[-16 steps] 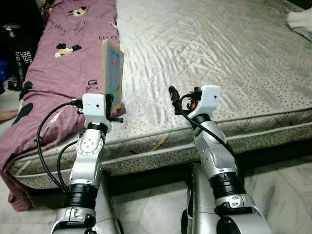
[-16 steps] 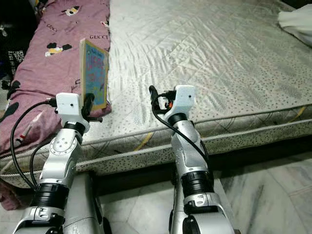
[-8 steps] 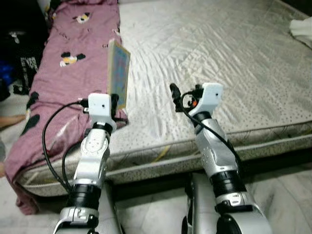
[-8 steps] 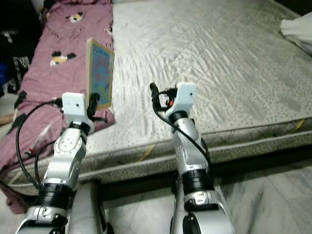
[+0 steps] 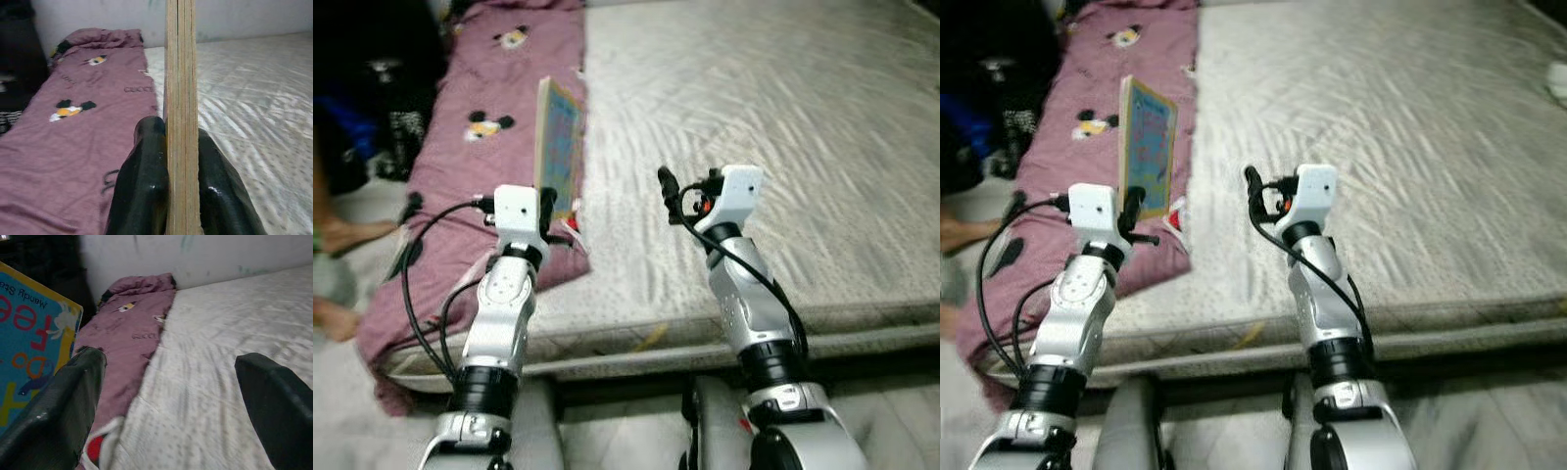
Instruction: Clean up the room
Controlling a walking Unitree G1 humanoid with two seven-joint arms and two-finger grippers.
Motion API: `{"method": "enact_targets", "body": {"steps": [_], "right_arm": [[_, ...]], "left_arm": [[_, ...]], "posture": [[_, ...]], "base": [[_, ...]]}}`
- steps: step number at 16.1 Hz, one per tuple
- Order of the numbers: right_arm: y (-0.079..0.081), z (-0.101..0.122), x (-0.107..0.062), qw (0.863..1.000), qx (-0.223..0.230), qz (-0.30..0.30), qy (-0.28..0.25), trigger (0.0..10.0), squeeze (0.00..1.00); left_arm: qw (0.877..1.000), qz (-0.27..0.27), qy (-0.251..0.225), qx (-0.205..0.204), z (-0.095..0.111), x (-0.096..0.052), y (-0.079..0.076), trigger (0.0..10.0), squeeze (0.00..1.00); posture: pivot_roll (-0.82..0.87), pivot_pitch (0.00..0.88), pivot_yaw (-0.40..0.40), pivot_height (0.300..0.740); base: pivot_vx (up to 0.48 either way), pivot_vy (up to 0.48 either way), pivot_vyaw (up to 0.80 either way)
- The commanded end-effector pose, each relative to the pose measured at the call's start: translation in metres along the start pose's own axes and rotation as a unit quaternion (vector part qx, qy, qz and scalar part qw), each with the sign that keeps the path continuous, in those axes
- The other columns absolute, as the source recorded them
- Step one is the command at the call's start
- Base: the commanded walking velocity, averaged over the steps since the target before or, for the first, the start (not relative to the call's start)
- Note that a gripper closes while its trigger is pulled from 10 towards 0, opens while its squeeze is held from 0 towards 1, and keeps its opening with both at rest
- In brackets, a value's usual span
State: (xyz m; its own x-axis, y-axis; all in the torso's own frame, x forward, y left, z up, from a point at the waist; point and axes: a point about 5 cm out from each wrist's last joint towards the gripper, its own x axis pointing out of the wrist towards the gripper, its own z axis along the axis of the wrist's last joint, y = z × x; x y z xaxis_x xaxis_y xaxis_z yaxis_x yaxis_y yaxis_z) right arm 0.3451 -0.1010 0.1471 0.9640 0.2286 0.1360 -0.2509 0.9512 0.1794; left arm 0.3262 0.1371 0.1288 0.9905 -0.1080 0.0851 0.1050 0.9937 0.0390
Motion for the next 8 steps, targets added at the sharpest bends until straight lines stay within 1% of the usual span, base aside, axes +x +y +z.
{"method": "enact_targets", "body": {"steps": [1, 3, 5, 7, 8], "right_arm": [[0.0039, 0.0019, 0.0019, 1.000, 0.003, 0.001, -0.006, 10.0, 0.00], [0.0031, 0.0013, 0.0011, 1.000, 0.002, -0.002, -0.005, 10.0, 0.00], [0.0016, -0.0001, 0.0004, 1.000, -0.001, -0.005, -0.001, 10.0, 0.00], [-0.0011, -0.0031, 0.0000, 1.000, -0.016, -0.017, 0.009, 10.0, 0.00], [-0.0040, -0.0043, -0.0008, 0.999, -0.034, -0.027, 0.010, 10.0, 0.00]], "left_arm": [[1.000, -0.001, -0.021, 0.003, 0.0110, 0.0046, 0.0019, 10.0, 0.00], [1.000, -0.007, -0.021, -0.001, 0.0108, 0.0043, -0.0003, 10.0, 0.00], [1.000, -0.011, -0.021, 0.007, 0.0106, 0.0039, -0.0025, 10.0, 0.00], [1.000, -0.007, -0.021, 0.020, 0.0102, 0.0039, -0.0021, 10.0, 0.00], [0.999, -0.004, -0.020, 0.026, 0.0095, 0.0039, -0.0016, 10.0, 0.00]], "posture": [[-0.11, 0.000, 0.049, 0.692], [-0.11, 0.000, 0.049, 0.715], [-0.11, 0.000, 0.049, 0.738], [-0.11, 0.000, 0.049, 0.740], [-0.11, 0.000, 0.049, 0.740]], "base": [[0.000, 0.000, 0.00], [0.000, 0.000, 0.00], [0.000, 0.000, 0.00], [0.000, 0.000, 0.00], [0.000, 0.000, 0.00]]}}
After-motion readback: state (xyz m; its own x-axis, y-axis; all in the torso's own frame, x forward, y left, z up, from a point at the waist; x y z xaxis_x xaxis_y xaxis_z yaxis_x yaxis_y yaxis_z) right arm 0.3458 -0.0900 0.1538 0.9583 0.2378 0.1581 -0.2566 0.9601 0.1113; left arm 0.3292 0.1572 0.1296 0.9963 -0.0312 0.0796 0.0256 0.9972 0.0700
